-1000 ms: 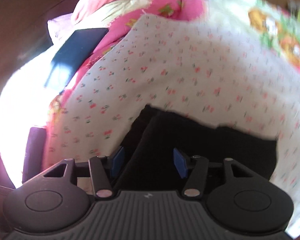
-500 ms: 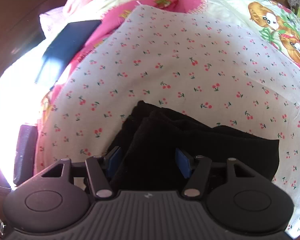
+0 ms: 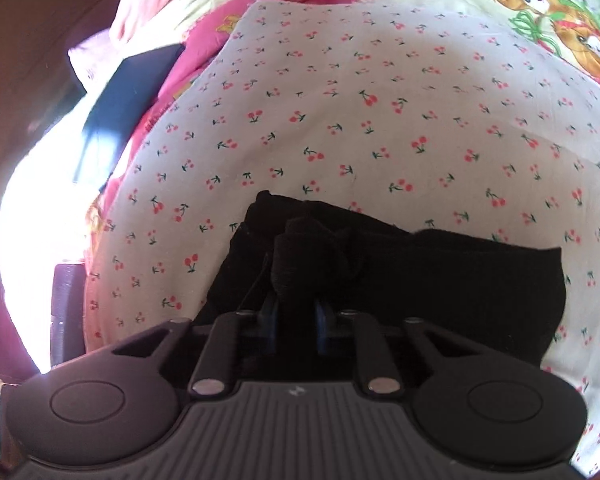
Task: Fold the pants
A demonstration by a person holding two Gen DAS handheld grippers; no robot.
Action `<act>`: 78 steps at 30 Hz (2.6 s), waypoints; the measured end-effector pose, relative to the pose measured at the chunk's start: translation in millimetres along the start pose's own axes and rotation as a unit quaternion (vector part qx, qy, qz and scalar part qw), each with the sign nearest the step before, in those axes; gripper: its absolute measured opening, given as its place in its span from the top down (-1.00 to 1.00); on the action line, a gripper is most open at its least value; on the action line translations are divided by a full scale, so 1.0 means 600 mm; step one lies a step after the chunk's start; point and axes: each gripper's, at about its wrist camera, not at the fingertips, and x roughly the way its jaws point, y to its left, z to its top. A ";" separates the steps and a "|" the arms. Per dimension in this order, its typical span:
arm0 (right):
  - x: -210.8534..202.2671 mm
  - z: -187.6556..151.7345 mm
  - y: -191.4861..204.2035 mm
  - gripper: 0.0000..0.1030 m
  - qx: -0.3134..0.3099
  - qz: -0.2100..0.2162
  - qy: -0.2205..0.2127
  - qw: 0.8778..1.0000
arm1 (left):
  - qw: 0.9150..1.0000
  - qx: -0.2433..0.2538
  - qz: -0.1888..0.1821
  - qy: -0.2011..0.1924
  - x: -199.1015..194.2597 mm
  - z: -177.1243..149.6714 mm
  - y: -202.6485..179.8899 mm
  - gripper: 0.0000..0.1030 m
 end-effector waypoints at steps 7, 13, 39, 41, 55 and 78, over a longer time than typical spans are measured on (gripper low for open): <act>-0.024 -0.002 -0.012 0.75 0.031 0.033 -0.018 0.999 | 1.000 0.002 -0.025 0.006 0.007 0.008 0.001 0.38; -0.090 0.013 -0.004 0.76 0.034 0.067 -0.064 0.995 | 0.997 -0.016 -0.065 -0.039 -0.045 0.053 0.033 0.42; -0.004 0.012 0.049 0.01 -0.092 -0.043 -0.159 0.982 | 0.996 -0.002 0.080 -0.040 -0.030 0.034 0.124 -0.24; 0.049 0.008 0.037 0.01 -0.084 -0.064 -0.137 0.985 | 0.997 0.014 0.073 -0.033 0.002 0.040 0.112 -0.25; -0.094 -0.113 -0.156 -0.11 0.105 -0.031 -0.227 0.968 | 0.997 0.010 0.072 -0.030 0.008 0.054 0.107 -0.29; -0.007 -0.063 -0.320 0.78 0.297 0.139 -0.218 0.919 | 0.989 0.142 -0.020 0.036 0.052 0.027 -0.027 -0.28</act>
